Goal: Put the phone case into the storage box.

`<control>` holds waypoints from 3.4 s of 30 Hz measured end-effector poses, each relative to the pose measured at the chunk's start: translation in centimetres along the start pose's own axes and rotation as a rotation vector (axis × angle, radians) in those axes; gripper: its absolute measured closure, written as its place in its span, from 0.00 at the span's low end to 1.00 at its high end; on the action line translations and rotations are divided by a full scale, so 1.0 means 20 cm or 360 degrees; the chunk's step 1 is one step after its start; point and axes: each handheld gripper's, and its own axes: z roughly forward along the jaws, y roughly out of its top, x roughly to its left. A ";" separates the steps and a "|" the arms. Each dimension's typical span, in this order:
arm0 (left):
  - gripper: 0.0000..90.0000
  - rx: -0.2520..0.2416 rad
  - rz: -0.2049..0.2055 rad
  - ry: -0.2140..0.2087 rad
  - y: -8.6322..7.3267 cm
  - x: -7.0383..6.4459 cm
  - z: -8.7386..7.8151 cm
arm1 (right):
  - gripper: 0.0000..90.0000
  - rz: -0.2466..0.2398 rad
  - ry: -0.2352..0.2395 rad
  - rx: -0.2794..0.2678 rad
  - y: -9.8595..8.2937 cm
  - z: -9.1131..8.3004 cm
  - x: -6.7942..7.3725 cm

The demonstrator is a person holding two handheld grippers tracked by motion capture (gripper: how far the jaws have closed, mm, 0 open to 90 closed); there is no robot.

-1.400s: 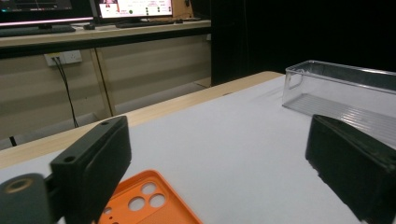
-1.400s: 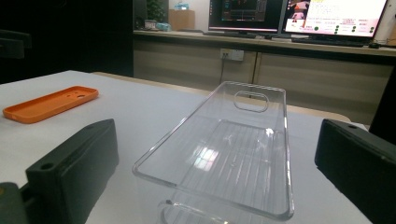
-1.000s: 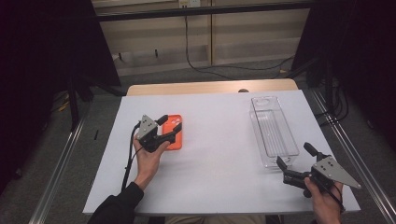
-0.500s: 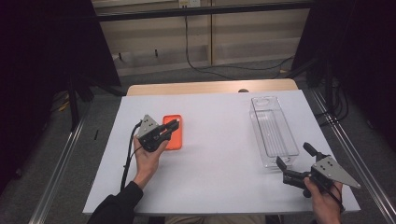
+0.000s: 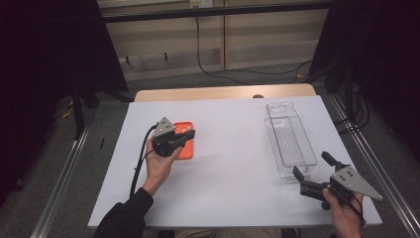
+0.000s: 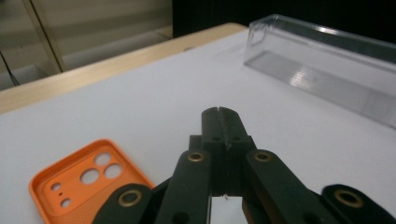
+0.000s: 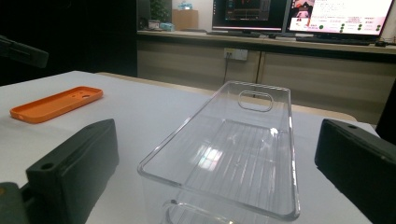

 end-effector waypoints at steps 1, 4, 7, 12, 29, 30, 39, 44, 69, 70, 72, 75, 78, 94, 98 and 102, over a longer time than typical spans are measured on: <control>1.00 0.0000 0.0000 0.0000 0.00 0.00 0.00 | 0.00 0.0003 0.0001 0.0001 0.00 0.00 0.00; 1.00 0.0082 -0.0074 -0.0021 0.00 0.03 0.04 | 0.00 0.0004 0.0002 -0.0010 0.00 0.00 0.00; 1.00 0.0186 -0.0061 0.0016 0.00 0.04 0.08 | 0.00 0.0004 0.0006 -0.0010 0.00 0.00 0.00; 1.00 0.0313 -0.0048 0.0074 -0.03 0.07 0.13 | 0.00 -0.0002 0.0002 0.0002 0.00 0.00 0.00; 1.00 0.0527 -0.0052 0.0037 -0.10 0.04 0.26 | 0.00 0.0008 0.0015 0.0010 -0.01 0.00 0.00; 1.00 0.0527 -0.0052 0.0037 -0.10 0.04 0.26 | 0.00 0.0009 0.0016 0.0011 -0.01 0.00 0.00; 1.00 0.0608 -0.0018 0.0079 -0.13 0.03 0.28 | 0.00 0.0008 0.0014 0.0011 0.00 0.00 0.00; 1.00 0.0621 -0.0053 0.0065 -0.13 0.04 0.27 | 0.00 0.0014 0.0016 0.0006 -0.01 0.00 0.00; 1.00 0.0617 -0.0093 0.0024 -0.15 0.08 0.23 | 0.00 0.0013 0.0022 0.0006 0.00 -0.01 0.00; 1.00 0.0617 -0.0093 0.0024 -0.15 0.08 0.23 | 0.00 0.0013 0.0022 0.0006 0.00 -0.01 0.00; 1.00 0.0625 -0.0080 0.0020 -0.15 0.08 0.22 | 0.00 0.0013 0.0021 0.0005 0.00 -0.01 0.00; 1.00 0.0633 -0.0084 0.0022 -0.15 0.09 0.22 | 0.00 0.0012 0.0023 0.0005 0.00 -0.01 0.00; 1.00 0.0633 -0.0097 0.0025 -0.15 0.08 0.22 | 0.00 0.0013 0.0024 0.0003 0.00 -0.01 0.00; 1.00 0.0645 -0.0091 0.0019 -0.18 0.11 0.16 | 0.00 0.0005 0.0030 0.0011 -0.01 -0.01 0.00; 1.00 0.0641 -0.0093 0.0010 -0.18 0.11 0.14 | 0.00 0.0005 0.0030 0.0004 -0.01 -0.01 0.00; 1.00 0.0626 -0.0103 -0.0001 -0.19 0.11 0.13 | 0.00 0.0001 0.0031 0.0009 -0.01 -0.01 0.00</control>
